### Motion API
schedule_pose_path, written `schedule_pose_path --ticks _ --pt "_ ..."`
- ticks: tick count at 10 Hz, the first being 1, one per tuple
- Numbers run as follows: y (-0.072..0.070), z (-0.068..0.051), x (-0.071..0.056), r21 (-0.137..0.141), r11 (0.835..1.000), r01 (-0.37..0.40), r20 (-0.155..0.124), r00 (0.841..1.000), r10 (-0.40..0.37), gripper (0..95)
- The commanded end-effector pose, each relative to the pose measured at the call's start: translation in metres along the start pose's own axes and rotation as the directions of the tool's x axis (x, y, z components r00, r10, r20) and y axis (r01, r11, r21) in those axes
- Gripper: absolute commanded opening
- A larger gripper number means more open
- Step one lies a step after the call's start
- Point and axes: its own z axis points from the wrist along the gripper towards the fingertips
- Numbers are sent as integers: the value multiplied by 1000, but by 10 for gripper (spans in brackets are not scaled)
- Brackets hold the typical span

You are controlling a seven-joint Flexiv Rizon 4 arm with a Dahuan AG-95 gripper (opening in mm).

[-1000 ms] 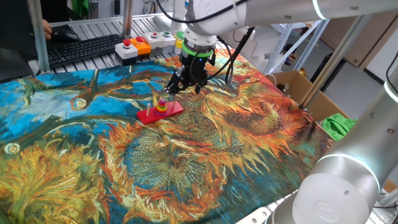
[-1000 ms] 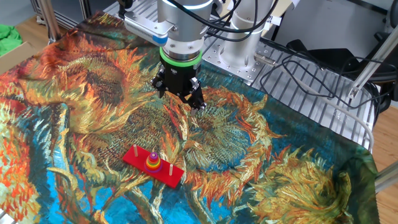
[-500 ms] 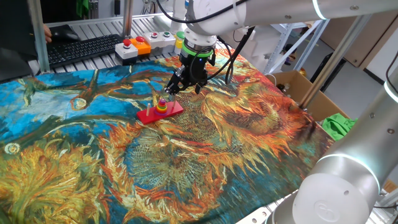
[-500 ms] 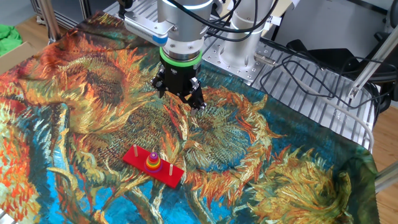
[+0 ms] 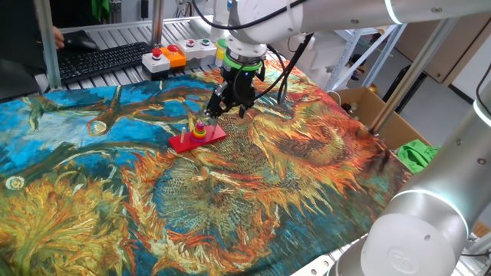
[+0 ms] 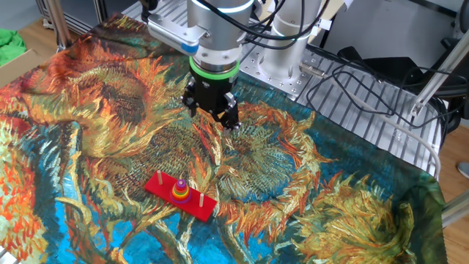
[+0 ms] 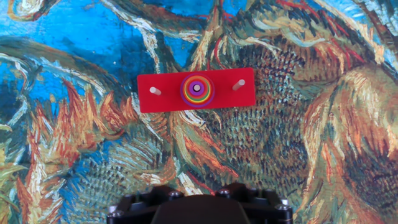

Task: Take out one Hanoi block and throw it aside

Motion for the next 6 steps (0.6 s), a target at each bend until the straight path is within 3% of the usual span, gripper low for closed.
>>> schedule_pose_path --ticks 1,6 --pt "1 2 0 -7 1000 -15 -8 1000 15 0" --pt "1 4 0 -5 1000 -17 -5 1000 17 0"
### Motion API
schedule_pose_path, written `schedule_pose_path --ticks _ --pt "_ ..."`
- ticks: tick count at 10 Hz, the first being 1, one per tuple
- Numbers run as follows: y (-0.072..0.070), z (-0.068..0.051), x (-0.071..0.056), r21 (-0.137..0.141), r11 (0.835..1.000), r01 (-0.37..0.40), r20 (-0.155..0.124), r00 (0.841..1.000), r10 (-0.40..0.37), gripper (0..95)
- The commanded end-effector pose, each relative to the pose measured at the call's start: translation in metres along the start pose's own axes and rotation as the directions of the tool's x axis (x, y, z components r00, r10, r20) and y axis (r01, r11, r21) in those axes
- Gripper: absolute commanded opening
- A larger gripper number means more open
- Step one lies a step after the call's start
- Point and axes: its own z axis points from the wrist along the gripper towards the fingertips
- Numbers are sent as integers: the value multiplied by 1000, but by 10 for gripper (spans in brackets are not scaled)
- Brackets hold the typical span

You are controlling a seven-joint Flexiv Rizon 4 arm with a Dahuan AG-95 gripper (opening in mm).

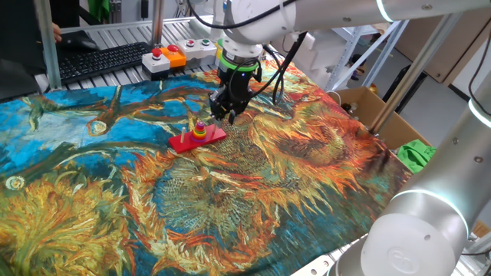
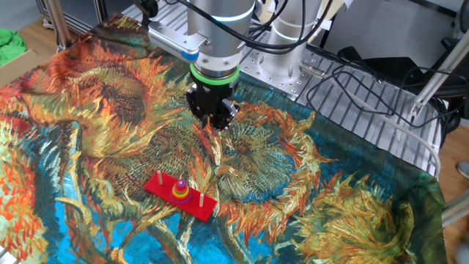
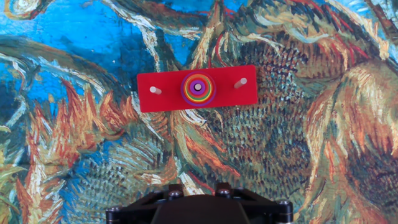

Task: Take out one Hanoi block and throw it aside

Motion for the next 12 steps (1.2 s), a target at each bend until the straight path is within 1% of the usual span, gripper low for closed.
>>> schedule_pose_path --ticks 1,4,7,8,9,10,11,12 --pt "1 1 -1 0 1000 -3 -4 1000 3 0" --pt "2 3 -2 0 1000 -3 -4 1000 3 0" --pt "2 5 -2 6 1000 13 5 1000 -13 0" --pt "3 8 -4 4 1000 21 8 1000 -21 0" --pt "5 14 -7 2 1000 24 22 999 -24 0" --pt "6 19 -10 2 1000 13 30 999 -13 0" --pt "7 23 -14 -2 1000 5 30 1000 -4 0" --pt "8 28 -19 -2 1000 13 27 1000 -13 0"
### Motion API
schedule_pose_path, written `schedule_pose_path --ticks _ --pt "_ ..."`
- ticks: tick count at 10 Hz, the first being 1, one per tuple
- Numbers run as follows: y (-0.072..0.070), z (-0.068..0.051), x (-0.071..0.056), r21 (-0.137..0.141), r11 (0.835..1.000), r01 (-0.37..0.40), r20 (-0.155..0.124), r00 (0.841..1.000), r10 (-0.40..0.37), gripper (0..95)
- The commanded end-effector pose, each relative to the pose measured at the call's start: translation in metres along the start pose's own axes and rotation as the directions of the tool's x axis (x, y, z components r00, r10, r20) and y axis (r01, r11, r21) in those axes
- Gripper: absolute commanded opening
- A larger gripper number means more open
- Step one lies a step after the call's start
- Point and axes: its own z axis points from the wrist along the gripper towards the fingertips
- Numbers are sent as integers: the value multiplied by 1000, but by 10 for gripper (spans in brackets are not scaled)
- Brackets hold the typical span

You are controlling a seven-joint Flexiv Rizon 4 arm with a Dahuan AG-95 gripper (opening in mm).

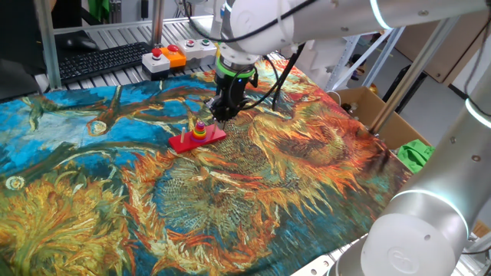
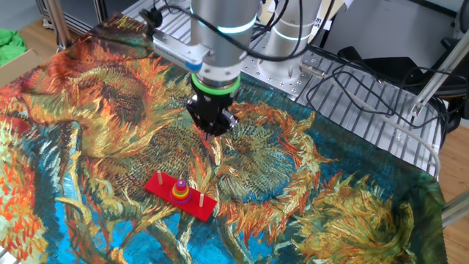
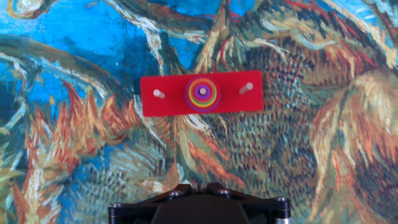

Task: Take out one Hanoi block and throw it aside

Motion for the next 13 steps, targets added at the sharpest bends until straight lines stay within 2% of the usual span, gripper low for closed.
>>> schedule_pose_path --ticks 1,2,6,10,11,12,13 --pt "1 6 -7 -5 1000 9 -11 1000 -9 0" --pt "2 11 -15 -3 1000 15 -12 1000 -15 0" --pt "0 20 -41 -2 1000 25 -13 1000 -25 0" --pt "-3 26 -56 1 1000 17 -12 1000 -17 0" --pt "-4 30 -63 2 1000 14 -12 1000 -14 0" --pt "-5 31 -67 2 1000 16 -12 1000 -15 190" --pt "-6 33 -70 3 1000 16 -12 1000 -16 190"
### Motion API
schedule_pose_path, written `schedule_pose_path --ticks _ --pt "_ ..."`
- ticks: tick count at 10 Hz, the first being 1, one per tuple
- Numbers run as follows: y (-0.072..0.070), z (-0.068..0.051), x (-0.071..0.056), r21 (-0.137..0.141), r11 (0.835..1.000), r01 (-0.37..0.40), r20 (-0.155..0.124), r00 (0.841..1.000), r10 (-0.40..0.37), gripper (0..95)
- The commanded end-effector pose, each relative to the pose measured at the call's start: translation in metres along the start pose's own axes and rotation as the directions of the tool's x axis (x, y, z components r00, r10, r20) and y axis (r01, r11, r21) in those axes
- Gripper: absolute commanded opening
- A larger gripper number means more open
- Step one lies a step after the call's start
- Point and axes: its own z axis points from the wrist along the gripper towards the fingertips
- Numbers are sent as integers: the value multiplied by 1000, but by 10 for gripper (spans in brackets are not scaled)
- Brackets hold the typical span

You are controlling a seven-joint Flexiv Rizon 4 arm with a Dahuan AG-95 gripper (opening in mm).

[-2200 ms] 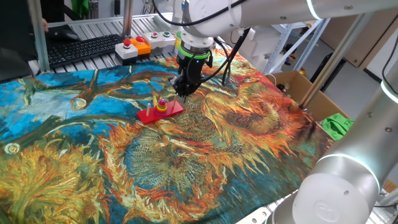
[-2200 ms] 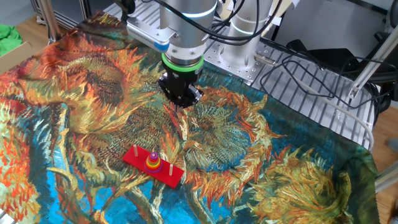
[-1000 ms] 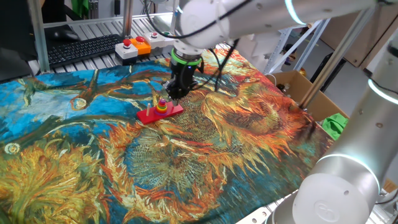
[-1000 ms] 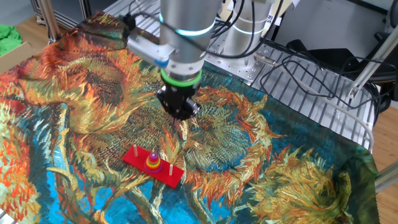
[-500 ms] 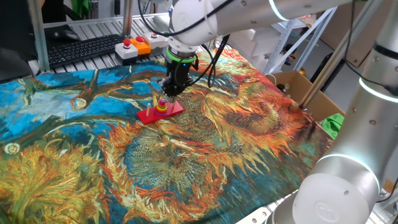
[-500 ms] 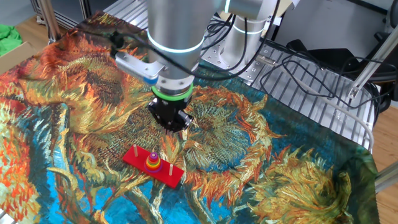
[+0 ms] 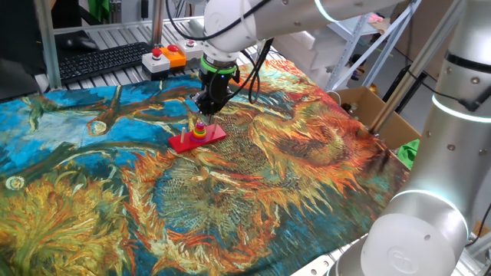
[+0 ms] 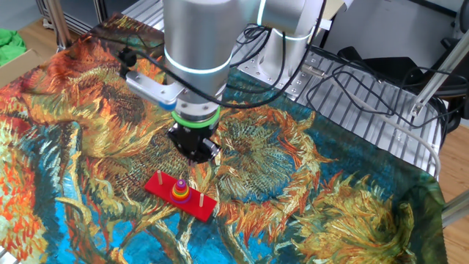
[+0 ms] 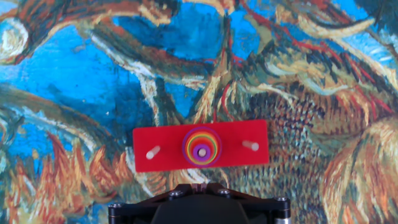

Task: Take out one Hanoi block and throw it aside

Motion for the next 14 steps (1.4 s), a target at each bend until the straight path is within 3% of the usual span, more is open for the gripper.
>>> schedule_pose_path --ticks 1,9,14 --pt "-1 1 -3 0 1000 -2 -1 1000 2 190" --pt "0 21 -23 -5 1000 -9 0 1000 9 190" --pt "-1 29 -27 0 1000 -15 2 1000 15 190"
